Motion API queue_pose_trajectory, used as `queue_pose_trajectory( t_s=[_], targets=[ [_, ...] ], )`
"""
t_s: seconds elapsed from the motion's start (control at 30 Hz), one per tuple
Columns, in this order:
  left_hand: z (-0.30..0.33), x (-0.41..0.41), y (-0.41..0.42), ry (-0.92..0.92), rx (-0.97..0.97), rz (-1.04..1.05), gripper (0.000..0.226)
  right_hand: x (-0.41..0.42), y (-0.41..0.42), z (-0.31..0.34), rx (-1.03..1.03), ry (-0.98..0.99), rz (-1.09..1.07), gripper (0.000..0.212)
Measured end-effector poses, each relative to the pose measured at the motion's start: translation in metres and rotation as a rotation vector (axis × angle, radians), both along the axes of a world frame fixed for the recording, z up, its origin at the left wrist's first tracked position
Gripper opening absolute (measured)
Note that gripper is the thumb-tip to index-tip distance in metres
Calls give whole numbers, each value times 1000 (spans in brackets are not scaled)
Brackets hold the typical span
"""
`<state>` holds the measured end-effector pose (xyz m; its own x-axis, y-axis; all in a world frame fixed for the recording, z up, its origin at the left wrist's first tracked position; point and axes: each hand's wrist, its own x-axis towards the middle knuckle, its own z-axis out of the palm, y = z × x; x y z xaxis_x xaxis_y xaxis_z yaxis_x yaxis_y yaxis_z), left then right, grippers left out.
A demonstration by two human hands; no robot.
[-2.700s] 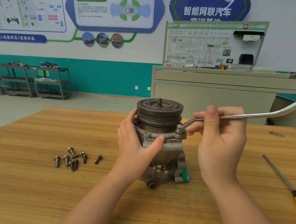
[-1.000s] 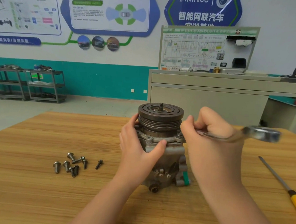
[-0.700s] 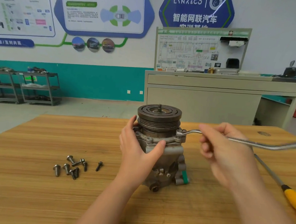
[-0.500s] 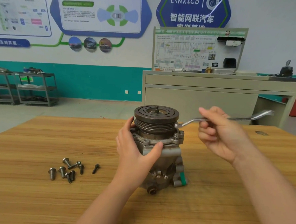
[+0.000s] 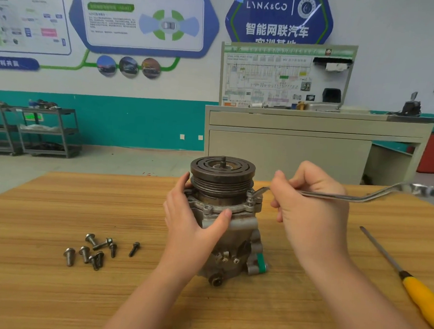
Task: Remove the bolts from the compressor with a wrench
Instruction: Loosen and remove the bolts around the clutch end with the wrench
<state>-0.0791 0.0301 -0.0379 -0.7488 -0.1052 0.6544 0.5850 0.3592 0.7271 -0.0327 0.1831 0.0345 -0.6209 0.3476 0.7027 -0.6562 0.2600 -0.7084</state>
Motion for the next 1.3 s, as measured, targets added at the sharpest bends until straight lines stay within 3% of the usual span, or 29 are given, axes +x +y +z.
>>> queue_pose_trajectory(
  t_s=[0.13, 0.23, 0.4, 0.5, 0.57, 0.67, 0.73, 0.8, 1.0, 1.17, 1.3],
  targets=[
    [1, 1, 0, 4, 20, 5, 90, 6, -12, -7, 195, 102, -161, 46],
    [0, 1, -1, -14, 2, 5, 89, 17, -23, -8, 450, 204, -256, 57],
    [1, -1, 0, -5, 31, 30, 79, 17, -39, -11, 542, 184, -395, 46],
    [1, 0, -2, -76, 151, -45, 86, 15, -28, -16, 283, 84, -282, 44],
    [2, 2, -5, -108, 206, -97, 92, 8, -7, -17, -47, -84, -28, 33],
    [6, 4, -5, -129, 225, -144, 94, -18, 29, -12, -514, -360, 417, 39],
    [6, 3, -7, -137, 214, -164, 95, -38, 35, -6, -596, -483, 563, 22],
    [8, 2, -13, -161, 197, -205, 96, -51, 30, -4, -577, -500, 621, 25],
    [15, -5, -27, -222, 110, -273, 114, -38, 40, 5, -571, -132, 388, 35],
    [19, -4, -28, -220, 106, -254, 110, -17, 19, -8, -106, -3, -43, 43],
    [20, 5, -22, -201, 82, -169, 104, -12, 0, -13, -75, 91, -84, 43]
  ],
)
